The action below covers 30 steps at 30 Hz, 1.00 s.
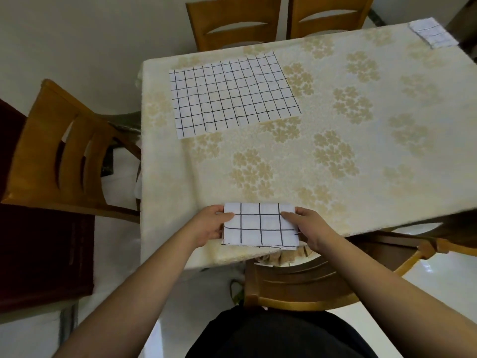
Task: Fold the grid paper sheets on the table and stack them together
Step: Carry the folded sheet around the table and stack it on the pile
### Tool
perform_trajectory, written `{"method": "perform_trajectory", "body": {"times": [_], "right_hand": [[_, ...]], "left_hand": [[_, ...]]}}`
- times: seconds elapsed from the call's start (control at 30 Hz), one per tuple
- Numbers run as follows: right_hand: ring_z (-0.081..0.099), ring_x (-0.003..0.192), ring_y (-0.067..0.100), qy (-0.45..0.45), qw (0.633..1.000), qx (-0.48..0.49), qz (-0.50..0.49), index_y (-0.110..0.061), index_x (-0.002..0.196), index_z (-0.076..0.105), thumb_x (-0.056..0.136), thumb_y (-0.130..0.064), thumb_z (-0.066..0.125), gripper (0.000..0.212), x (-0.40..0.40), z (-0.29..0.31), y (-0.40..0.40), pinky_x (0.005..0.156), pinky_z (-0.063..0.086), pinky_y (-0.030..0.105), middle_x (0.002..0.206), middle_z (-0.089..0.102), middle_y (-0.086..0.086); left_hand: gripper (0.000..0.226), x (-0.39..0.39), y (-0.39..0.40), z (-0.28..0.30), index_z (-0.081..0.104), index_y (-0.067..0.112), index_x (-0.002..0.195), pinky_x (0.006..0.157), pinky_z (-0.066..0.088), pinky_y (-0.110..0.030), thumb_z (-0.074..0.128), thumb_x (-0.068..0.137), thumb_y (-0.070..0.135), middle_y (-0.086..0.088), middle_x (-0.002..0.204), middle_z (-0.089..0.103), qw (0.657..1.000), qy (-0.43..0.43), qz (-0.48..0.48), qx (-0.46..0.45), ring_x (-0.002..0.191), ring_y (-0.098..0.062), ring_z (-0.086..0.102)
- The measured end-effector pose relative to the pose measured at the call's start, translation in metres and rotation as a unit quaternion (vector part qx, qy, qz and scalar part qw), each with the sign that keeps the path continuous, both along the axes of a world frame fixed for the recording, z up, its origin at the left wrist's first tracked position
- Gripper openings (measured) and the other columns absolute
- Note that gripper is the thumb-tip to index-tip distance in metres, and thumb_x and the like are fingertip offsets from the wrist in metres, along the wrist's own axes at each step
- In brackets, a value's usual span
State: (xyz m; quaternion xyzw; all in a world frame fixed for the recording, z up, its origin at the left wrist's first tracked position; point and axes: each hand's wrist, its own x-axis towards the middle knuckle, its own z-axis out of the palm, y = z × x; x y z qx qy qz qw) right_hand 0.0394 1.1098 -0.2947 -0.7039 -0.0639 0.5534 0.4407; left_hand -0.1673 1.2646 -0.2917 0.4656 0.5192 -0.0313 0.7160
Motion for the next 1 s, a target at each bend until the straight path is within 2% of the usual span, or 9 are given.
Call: {"method": "perform_trajectory", "body": {"times": [0.13,0.3,0.4,0.5,0.6,0.73,0.87,1.0], "right_hand": [[0.07,0.092,0.028,-0.001,1.0,0.01,-0.017,-0.009,0.108,0.067,0.093,-0.013,0.061,0.017,0.009,0.015,-0.025,0.082,0.057,0.042,0.098,0.074,0.011],[0.072,0.082,0.02,-0.002,0.999,0.035,-0.035,-0.008,0.109,0.066,0.096,-0.009,0.054,0.018,0.022,0.039,-0.064,0.063,0.056,0.026,0.096,0.074,0.01],[0.071,0.078,0.02,-0.007,0.997,0.043,-0.069,-0.009,0.104,0.067,0.096,-0.011,0.054,0.015,0.028,0.052,-0.089,0.06,0.056,0.026,0.092,0.073,0.01],[0.067,0.062,0.015,-0.014,0.992,0.052,-0.116,-0.01,0.086,0.066,0.095,-0.01,0.054,0.015,0.034,0.063,-0.119,0.056,0.055,0.027,0.071,0.068,0.005],[0.067,0.072,0.021,-0.03,0.985,0.052,-0.163,-0.007,0.096,0.068,0.094,-0.011,0.056,0.013,0.04,0.067,-0.153,0.063,0.056,0.032,0.084,0.07,0.012],[0.067,0.076,0.021,-0.039,0.976,0.056,-0.208,-0.008,0.101,0.067,0.094,-0.011,0.056,0.013,0.048,0.076,-0.209,0.062,0.055,0.03,0.087,0.071,0.011],[0.069,0.076,0.019,-0.052,0.971,0.068,-0.222,-0.008,0.099,0.069,0.094,-0.011,0.057,0.013,0.055,0.092,-0.277,0.061,0.056,0.027,0.09,0.073,0.01],[0.069,0.082,0.025,-0.088,0.961,0.068,-0.254,-0.002,0.104,0.069,0.093,-0.011,0.059,0.017,0.06,0.1,-0.349,0.074,0.058,0.035,0.097,0.073,0.015]], "left_hand": [[0.025,0.013,-0.002,0.014,0.062,0.016,0.119,0.073,0.057,-0.03,0.059,0.095,0.011,-0.006,0.112,0.071,0.995,0.002,-0.099,0.011,0.1,-0.022,0.069],[0.026,0.04,-0.014,0.02,0.061,0.016,0.119,0.09,0.055,-0.046,0.063,0.093,0.017,-0.006,0.111,0.071,0.993,-0.037,-0.085,0.07,0.098,-0.025,0.07],[0.019,0.057,-0.034,0.031,0.062,0.018,0.114,0.087,0.056,-0.045,0.061,0.094,0.02,-0.006,0.108,0.071,0.99,-0.043,-0.111,0.08,0.094,-0.024,0.07],[0.02,0.078,-0.055,0.044,0.061,0.016,0.115,0.074,0.057,-0.037,0.055,0.098,0.024,-0.007,0.109,0.07,0.984,-0.036,-0.144,0.096,0.095,-0.024,0.068],[0.023,0.097,-0.076,0.058,0.061,0.015,0.118,0.063,0.054,-0.029,0.054,0.098,0.025,-0.008,0.109,0.069,0.979,-0.038,-0.168,0.107,0.093,-0.022,0.067],[0.014,0.122,-0.117,0.077,0.064,0.016,0.107,0.064,0.054,-0.031,0.054,0.098,0.019,-0.009,0.103,0.07,0.969,-0.051,-0.211,0.116,0.087,-0.02,0.067],[0.016,0.145,-0.171,0.093,0.065,0.013,0.109,0.071,0.057,-0.035,0.055,0.097,0.016,-0.008,0.1,0.072,0.959,-0.073,-0.249,0.115,0.085,-0.019,0.067],[0.016,0.169,-0.235,0.102,0.064,0.01,0.109,0.071,0.059,-0.034,0.056,0.095,0.009,-0.009,0.101,0.072,0.948,-0.085,-0.287,0.108,0.09,-0.019,0.069]]}}
